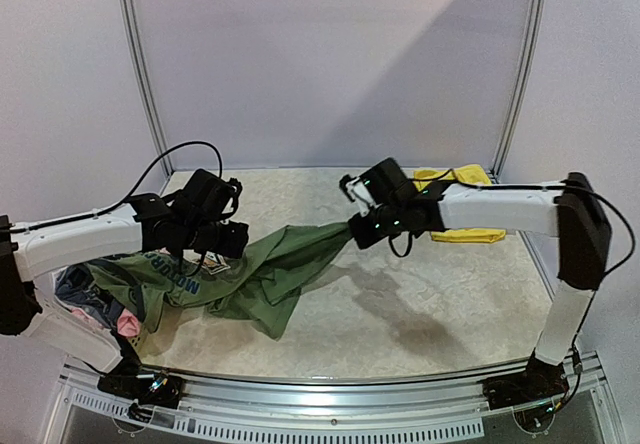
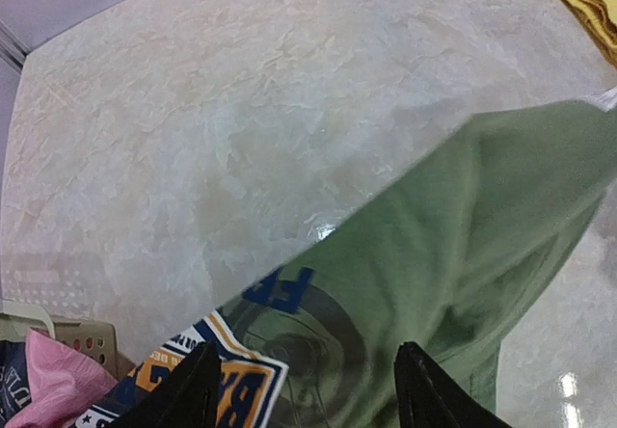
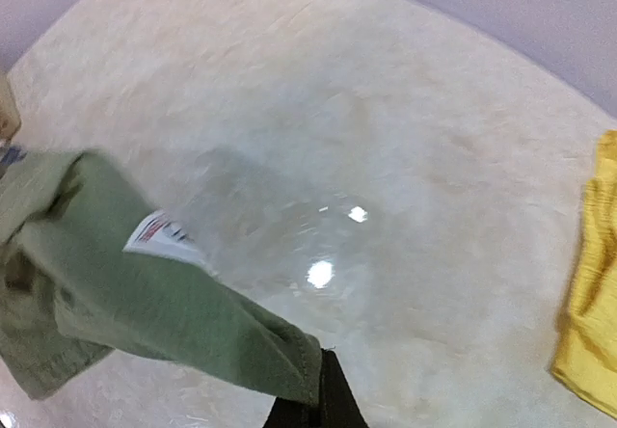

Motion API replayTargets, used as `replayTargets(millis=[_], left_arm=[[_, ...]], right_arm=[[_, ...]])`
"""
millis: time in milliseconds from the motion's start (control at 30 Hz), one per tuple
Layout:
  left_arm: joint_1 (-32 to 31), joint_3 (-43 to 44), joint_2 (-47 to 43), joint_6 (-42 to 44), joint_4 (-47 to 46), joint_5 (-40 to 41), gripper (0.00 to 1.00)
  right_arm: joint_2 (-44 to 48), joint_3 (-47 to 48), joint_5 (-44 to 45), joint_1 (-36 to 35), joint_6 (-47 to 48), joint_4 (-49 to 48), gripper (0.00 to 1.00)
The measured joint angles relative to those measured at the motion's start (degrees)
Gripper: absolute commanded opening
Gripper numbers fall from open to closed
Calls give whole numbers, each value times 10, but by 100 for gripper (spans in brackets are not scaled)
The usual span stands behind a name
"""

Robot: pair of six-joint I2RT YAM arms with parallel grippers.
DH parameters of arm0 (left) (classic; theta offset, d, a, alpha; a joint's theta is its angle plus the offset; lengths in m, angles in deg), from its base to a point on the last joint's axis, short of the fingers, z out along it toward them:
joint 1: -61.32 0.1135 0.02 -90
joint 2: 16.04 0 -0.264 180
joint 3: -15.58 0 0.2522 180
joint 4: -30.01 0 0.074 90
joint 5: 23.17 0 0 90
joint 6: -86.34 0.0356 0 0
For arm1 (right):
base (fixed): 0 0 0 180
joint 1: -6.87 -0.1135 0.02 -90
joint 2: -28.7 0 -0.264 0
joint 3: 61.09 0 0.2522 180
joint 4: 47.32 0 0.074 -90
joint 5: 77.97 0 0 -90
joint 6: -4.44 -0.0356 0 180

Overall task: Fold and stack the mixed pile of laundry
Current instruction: Flatten out the crumpled tank top at the center of the board.

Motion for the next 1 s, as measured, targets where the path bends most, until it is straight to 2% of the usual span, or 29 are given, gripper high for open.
replayTargets(millis=[133,300,567,833,1000], left_arm=[[-15,10,0,3,2,2,62],[-27,23,2,9,4,1,61],[-57,36,35,14,26,-8,58],[-97,46,38,-3,119,-12,58],[-121,34,6,-26,165,-33,56]], right_arm=[[137,-63,45,56,-23,-3,0],[235,-133,86,97,-51,9,0],[251,-155,135,96,-64,43,0],[248,-148,206,96,-79,73,0],[242,-135,241,95,-94,86,0]])
